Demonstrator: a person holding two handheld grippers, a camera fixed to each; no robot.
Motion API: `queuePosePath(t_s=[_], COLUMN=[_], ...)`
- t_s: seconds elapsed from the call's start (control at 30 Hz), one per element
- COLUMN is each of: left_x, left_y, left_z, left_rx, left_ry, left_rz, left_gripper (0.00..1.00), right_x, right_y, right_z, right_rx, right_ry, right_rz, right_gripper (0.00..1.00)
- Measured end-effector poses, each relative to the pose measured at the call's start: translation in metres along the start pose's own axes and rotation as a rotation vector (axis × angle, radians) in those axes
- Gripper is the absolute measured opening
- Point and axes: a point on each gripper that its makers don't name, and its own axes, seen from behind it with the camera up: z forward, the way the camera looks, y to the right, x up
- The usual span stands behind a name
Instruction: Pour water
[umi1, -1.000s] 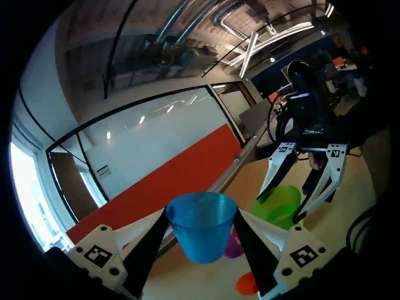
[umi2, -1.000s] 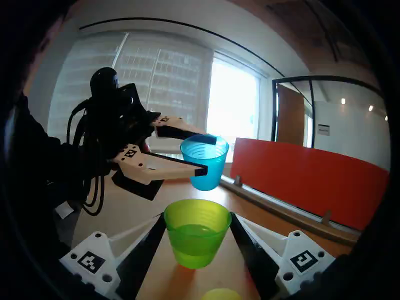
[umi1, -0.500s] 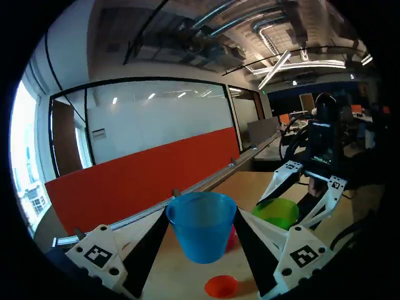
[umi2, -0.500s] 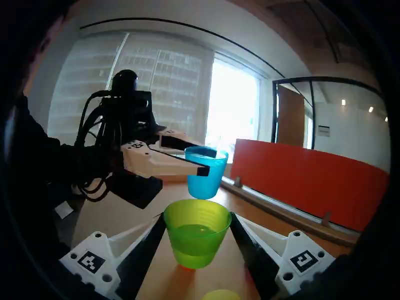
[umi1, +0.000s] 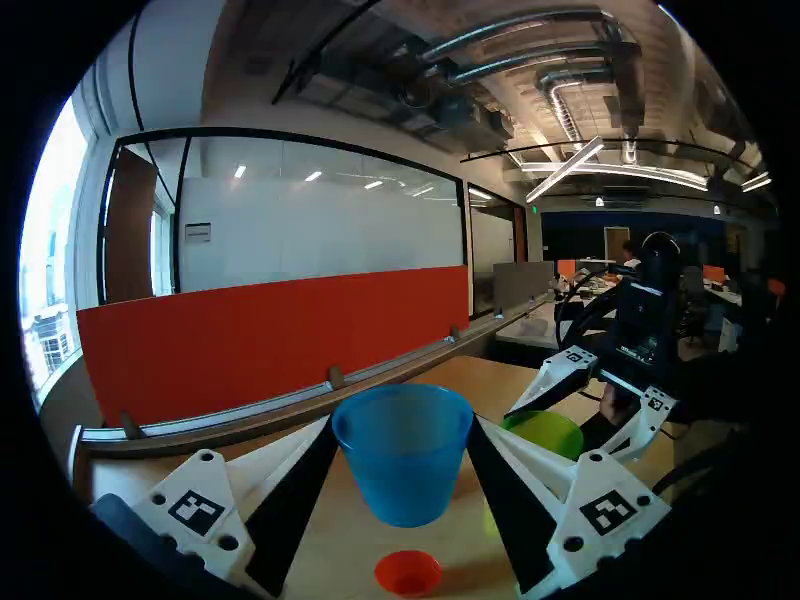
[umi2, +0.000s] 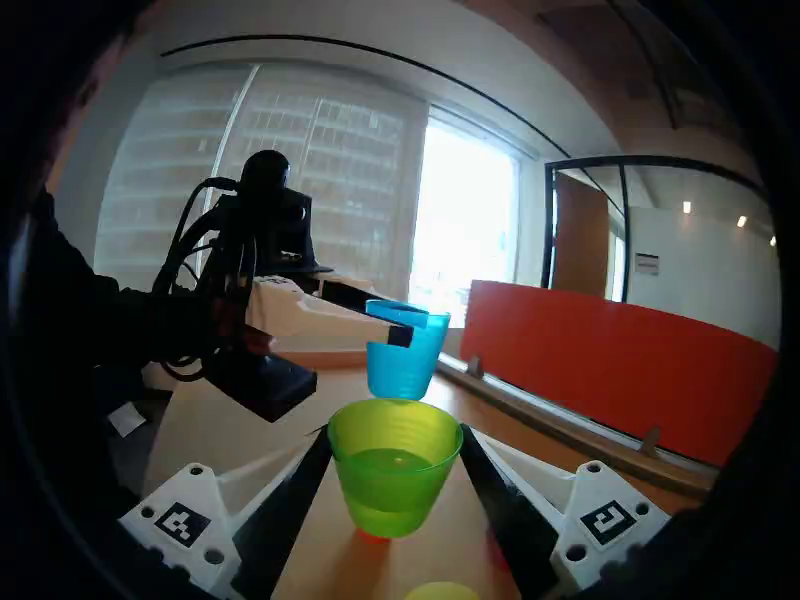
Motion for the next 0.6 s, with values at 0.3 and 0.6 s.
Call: queuePosePath(t_s=[0.3,0.6], left_x=[-0.014,-0.036], left_y=[-0.007,-0.013], left_z=[-0.006,-0.015], left_rx=[0.015,0.023], left_ry=[-0.034,-0.094], left_rz=[0.010,0.015], left_gripper=[0.88,0.88], right_x=[-0.001,-0.012], right_y=[0.000,0.002], right_z=[-0.001,-0.007], right_rx=[-0.001,0.010], right_ry=[-0.020,-0.065], right_rz=[0.000,0.006], right_gripper=[0.94,0.94])
